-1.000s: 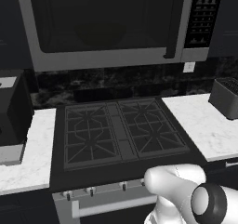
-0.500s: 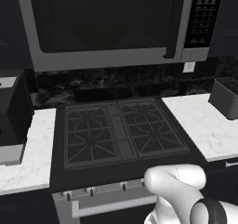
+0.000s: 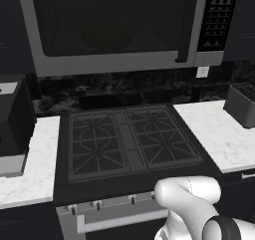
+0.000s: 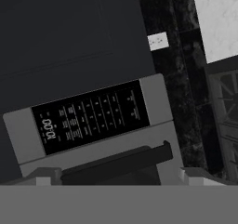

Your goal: Open the microwave, place the bowl with waffle inside the microwave, then close the microwave door and turn it on.

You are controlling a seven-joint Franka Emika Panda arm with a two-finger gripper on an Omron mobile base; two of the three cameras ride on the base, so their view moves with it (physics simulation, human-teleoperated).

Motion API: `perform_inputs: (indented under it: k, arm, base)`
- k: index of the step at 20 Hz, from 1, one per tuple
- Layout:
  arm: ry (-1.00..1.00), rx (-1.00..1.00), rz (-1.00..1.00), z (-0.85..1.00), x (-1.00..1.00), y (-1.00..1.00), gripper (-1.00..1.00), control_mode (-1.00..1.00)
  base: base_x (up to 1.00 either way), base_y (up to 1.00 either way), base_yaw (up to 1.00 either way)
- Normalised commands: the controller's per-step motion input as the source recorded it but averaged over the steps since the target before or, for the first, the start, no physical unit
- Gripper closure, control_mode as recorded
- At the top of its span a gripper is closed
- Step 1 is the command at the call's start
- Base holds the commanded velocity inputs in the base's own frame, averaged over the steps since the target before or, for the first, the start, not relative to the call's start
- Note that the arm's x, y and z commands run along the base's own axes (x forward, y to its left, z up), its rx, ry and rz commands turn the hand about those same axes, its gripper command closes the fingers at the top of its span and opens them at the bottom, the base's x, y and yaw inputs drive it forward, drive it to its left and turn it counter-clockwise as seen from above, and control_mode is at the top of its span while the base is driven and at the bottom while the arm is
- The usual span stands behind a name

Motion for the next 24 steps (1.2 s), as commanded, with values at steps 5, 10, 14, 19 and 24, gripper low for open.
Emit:
perform_inputs:
  k: [5,10,14,19,24]
  arm:
    - [0.0,0.0,0.0,0.0,0.0,0.0,-1.0,-1.0]
    - [0.0,0.0,0.0,0.0,0.0,0.0,-1.0,-1.0]
    - [0.0,0.0,0.0,0.0,0.0,0.0,-1.0,-1.0]
    - [0.0,0.0,0.0,0.0,0.01,0.0,-1.0,-1.0]
    - [-0.01,0.0,0.0,0.0,0.07,0.0,-1.0,-1.0]
  base:
    - [0.0,0.0,0.0]
    - [0.0,0.0,0.0]
    - [0.0,0.0,0.0]
    - [0.0,0.0,0.0]
    - [0.0,0.0,0.0]
